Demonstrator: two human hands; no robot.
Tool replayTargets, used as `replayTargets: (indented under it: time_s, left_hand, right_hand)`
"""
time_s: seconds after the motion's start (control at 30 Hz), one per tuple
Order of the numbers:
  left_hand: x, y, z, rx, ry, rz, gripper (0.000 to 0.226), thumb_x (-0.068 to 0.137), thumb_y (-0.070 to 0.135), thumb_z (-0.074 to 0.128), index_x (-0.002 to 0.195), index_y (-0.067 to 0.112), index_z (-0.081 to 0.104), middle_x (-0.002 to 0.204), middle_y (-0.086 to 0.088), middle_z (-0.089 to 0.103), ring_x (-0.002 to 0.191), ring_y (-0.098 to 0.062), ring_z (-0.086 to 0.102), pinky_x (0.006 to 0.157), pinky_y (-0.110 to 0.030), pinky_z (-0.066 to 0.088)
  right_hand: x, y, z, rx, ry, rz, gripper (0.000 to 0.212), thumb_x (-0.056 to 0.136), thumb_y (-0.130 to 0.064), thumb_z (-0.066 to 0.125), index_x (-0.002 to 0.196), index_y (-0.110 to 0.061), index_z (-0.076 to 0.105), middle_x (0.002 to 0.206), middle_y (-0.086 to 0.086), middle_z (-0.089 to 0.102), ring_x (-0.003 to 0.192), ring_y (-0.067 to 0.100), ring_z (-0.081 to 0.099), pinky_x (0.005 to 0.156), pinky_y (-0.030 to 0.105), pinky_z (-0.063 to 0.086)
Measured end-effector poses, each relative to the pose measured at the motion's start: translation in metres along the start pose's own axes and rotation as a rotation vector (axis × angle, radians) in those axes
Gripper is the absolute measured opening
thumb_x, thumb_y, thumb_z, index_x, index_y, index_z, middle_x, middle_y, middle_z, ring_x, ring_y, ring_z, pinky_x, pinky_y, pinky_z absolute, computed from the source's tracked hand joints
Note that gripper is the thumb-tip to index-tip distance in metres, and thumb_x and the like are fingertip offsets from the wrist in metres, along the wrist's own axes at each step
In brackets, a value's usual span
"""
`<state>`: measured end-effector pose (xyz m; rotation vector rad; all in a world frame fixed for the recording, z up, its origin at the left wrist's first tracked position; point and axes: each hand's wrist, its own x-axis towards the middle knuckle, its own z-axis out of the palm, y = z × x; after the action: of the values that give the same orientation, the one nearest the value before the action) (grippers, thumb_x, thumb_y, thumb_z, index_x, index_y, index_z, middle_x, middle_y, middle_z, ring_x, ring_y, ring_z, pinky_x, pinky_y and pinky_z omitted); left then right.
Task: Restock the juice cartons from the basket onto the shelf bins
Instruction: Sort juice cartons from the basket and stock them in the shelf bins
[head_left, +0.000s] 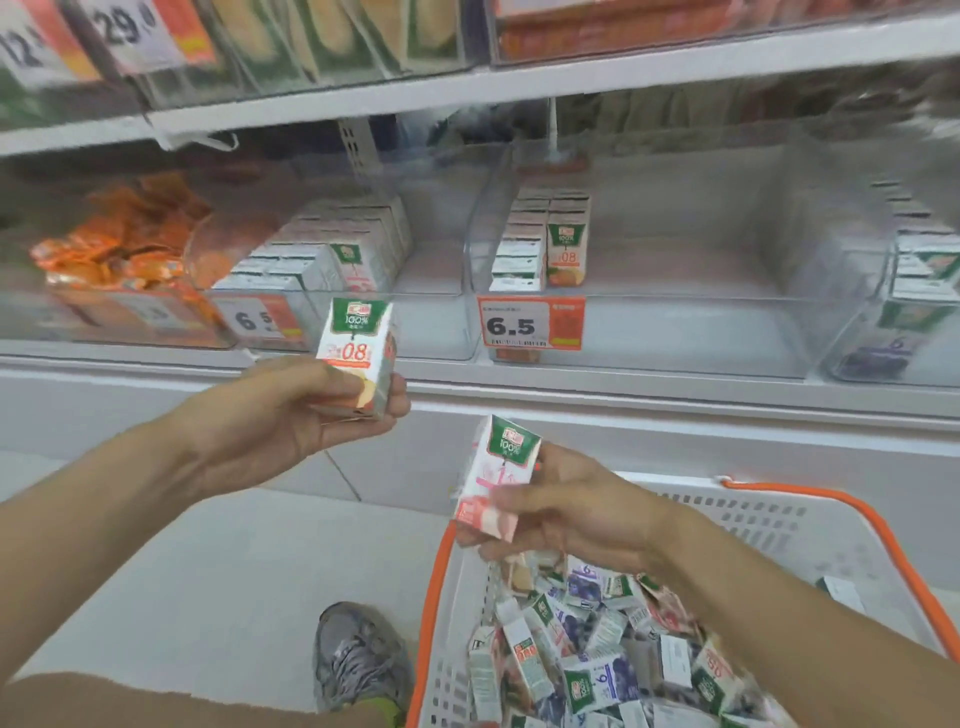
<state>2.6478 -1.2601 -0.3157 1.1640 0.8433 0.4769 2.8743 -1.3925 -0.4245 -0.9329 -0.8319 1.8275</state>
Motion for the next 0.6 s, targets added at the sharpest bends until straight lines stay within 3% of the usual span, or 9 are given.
replayTargets:
  time_s: [0.07,0.13,0.23,0.3,0.43,0.53,0.6]
  left_hand:
    - [0.004,0.000,-0.009,0.041,0.168,0.008,0.033,0.083,0.015,0.067,0.109,-0.005,0.069,0.113,-0.030,0.068,0.095,-0.035,0.071,0.082,-0.041,0.060]
    - [0.009,-0.006,-0.022,0.065,0.296,-0.005,0.034,0.091,0.016,0.062,0.113,-0.010,0.063,0.108,-0.029,0.069,0.089,-0.035,0.071,0.082,-0.043,0.060]
    - [0.016,-0.006,-0.040,0.057,0.425,0.033,0.032,0.091,0.017,0.066,0.108,-0.010,0.062,0.104,-0.031,0.069,0.086,-0.036,0.072,0.077,-0.043,0.061]
    - [0.022,0.001,-0.050,0.023,0.466,0.112,0.029,0.091,0.019,0.067,0.106,-0.006,0.063,0.105,-0.031,0.069,0.084,-0.035,0.072,0.075,-0.041,0.062]
    - [0.025,0.009,-0.061,-0.014,0.508,0.241,0.026,0.091,0.021,0.068,0.105,-0.001,0.068,0.101,-0.027,0.072,0.087,-0.038,0.073,0.075,-0.042,0.062]
    - [0.024,0.008,-0.069,-0.012,0.558,0.306,0.018,0.089,0.020,0.070,0.097,0.004,0.070,0.099,-0.024,0.073,0.089,-0.040,0.072,0.078,-0.047,0.061]
    - [0.025,0.008,-0.073,-0.035,0.590,0.325,0.014,0.088,0.021,0.072,0.093,0.008,0.070,0.098,-0.021,0.073,0.089,-0.039,0.072,0.076,-0.047,0.061]
  right_hand:
    - [0.000,-0.015,0.022,-0.095,0.165,-0.048,0.043,0.096,-0.016,0.060,0.132,-0.003,0.040,0.121,0.030,0.063,0.109,0.051,0.062,0.089,0.050,0.057]
    - [0.001,-0.028,0.044,-0.210,0.267,-0.114,0.039,0.098,-0.021,0.056,0.128,-0.004,0.041,0.116,0.027,0.066,0.106,0.045,0.066,0.087,0.046,0.059]
    - [0.006,-0.052,0.071,-0.404,0.342,-0.216,0.031,0.099,-0.027,0.054,0.124,-0.011,0.048,0.105,0.013,0.074,0.095,0.025,0.073,0.080,0.024,0.058]
    - [0.020,-0.075,0.085,-0.551,0.367,-0.286,0.028,0.098,-0.029,0.054,0.121,-0.013,0.051,0.097,0.003,0.076,0.089,0.014,0.073,0.076,0.017,0.054]
    - [0.083,-0.124,0.100,-0.641,0.459,-0.507,0.030,0.094,-0.029,0.065,0.117,-0.012,0.056,0.094,0.000,0.075,0.090,0.015,0.071,0.090,0.035,0.056]
    - [0.141,-0.162,0.103,-0.808,0.606,-0.606,0.027,0.089,-0.029,0.072,0.111,-0.017,0.062,0.091,-0.006,0.069,0.081,0.006,0.065,0.072,0.017,0.052]
    - [0.182,-0.180,0.095,-0.897,0.669,-0.575,0.025,0.086,-0.025,0.076,0.106,-0.016,0.066,0.091,-0.005,0.071,0.077,0.006,0.065,0.069,0.023,0.052]
